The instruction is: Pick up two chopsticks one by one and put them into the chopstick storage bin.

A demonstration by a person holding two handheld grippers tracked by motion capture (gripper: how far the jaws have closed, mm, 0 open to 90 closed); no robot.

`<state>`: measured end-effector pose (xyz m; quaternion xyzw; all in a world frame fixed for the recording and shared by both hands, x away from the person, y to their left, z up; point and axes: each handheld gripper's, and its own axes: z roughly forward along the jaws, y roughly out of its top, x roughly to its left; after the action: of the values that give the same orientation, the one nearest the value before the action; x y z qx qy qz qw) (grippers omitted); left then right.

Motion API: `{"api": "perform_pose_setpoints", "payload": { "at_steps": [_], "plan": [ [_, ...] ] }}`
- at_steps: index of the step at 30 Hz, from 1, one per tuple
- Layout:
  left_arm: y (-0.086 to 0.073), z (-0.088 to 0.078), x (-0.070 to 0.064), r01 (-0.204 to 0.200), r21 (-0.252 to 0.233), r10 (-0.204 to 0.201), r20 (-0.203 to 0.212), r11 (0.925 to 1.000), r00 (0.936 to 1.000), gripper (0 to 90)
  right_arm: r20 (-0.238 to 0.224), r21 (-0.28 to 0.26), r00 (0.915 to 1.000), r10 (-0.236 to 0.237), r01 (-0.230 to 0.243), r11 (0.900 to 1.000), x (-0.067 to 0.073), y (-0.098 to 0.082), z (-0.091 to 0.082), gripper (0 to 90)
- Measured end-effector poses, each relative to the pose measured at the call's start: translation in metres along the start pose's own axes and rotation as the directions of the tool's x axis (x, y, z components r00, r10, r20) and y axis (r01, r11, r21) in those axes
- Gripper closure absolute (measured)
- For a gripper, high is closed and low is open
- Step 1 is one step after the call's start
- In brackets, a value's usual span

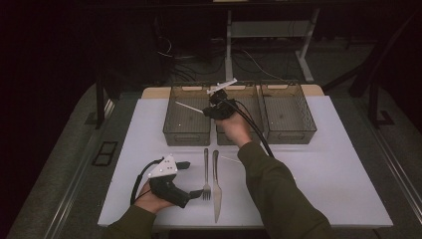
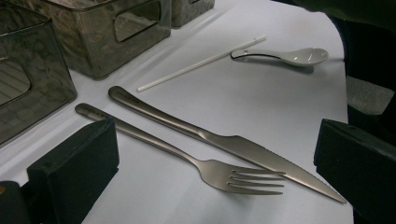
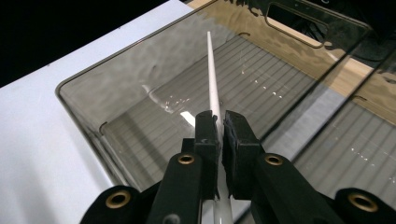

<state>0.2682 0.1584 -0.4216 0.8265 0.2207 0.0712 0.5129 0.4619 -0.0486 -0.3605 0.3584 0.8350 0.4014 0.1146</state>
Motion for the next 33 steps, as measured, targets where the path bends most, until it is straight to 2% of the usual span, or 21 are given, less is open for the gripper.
{"api": "perform_pose_setpoints", "payload": {
  "at_steps": [10,14,17,21,26,29,33],
  "plan": [
    [0.000,0.000,-0.001,0.002,-0.003,-0.002,0.008,1.0000,1.0000,0.0,0.024,0.028,0.9994,0.024,-0.025,0.999,0.003,0.002,0.024,84.3],
    [0.000,0.001,-0.001,0.002,0.000,-0.002,0.011,1.0000,0.9999,0.0,0.012,0.033,0.9989,0.044,-0.045,0.998,0.006,0.004,0.030,84.2],
    [0.000,0.001,-0.001,-0.001,0.001,0.001,0.013,1.0000,0.9999,0.0,0.015,0.048,0.9996,0.023,-0.024,0.999,0.012,0.005,0.034,84.0],
    [0.001,0.001,-0.002,-0.002,-0.001,0.002,0.014,1.0000,0.9999,0.0,0.010,0.068,0.9997,0.024,-0.025,0.997,0.012,0.003,0.038,83.4],
    [0.001,0.001,-0.002,-0.003,0.001,0.003,0.015,1.0000,0.9999,0.0,-0.010,0.048,0.9994,0.033,-0.033,0.998,0.011,0.005,0.034,72.4],
    [0.001,0.001,-0.002,-0.002,0.000,0.002,0.016,1.0000,0.9999,0.0,-0.023,0.057,0.9990,0.038,-0.036,0.998,0.008,0.005,0.029,66.3],
    [0.001,0.001,-0.001,-0.013,0.004,0.013,0.015,0.9999,0.9998,0.0,-0.054,0.046,0.9984,0.015,-0.013,0.999,0.005,0.007,0.017,58.1]
  ]
}}
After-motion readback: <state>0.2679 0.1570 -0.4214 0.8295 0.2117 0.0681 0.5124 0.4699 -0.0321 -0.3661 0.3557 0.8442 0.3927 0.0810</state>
